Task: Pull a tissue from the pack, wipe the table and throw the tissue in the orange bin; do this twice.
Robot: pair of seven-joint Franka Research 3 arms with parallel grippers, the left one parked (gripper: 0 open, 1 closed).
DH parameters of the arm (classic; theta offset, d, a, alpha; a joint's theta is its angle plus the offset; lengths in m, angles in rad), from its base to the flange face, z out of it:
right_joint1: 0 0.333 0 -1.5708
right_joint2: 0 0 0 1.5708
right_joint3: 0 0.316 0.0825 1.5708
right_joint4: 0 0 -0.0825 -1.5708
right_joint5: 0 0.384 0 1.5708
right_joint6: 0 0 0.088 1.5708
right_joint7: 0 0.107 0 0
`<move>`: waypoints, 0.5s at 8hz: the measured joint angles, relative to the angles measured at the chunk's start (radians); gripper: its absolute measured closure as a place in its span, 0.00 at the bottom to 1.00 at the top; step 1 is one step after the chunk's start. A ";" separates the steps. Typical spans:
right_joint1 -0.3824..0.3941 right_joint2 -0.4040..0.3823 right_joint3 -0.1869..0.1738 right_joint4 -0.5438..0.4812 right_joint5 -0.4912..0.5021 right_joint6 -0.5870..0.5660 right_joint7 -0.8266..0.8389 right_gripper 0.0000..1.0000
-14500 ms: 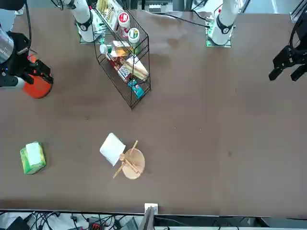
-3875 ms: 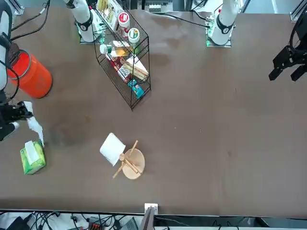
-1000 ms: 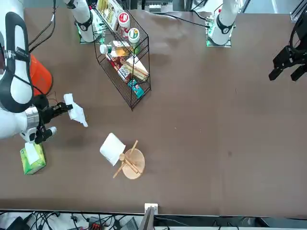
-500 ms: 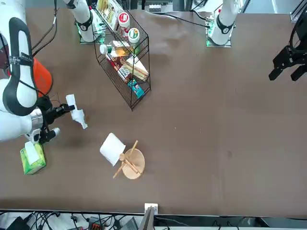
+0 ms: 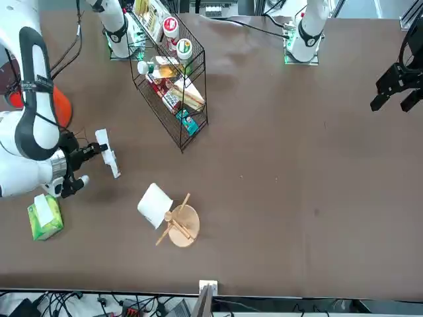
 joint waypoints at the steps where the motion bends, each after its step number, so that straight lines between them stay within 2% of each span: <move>1: 0.007 0.000 0.000 -0.014 0.000 0.009 0.001 0.99; 4: 0.030 -0.003 0.000 -0.049 0.000 0.037 0.009 0.98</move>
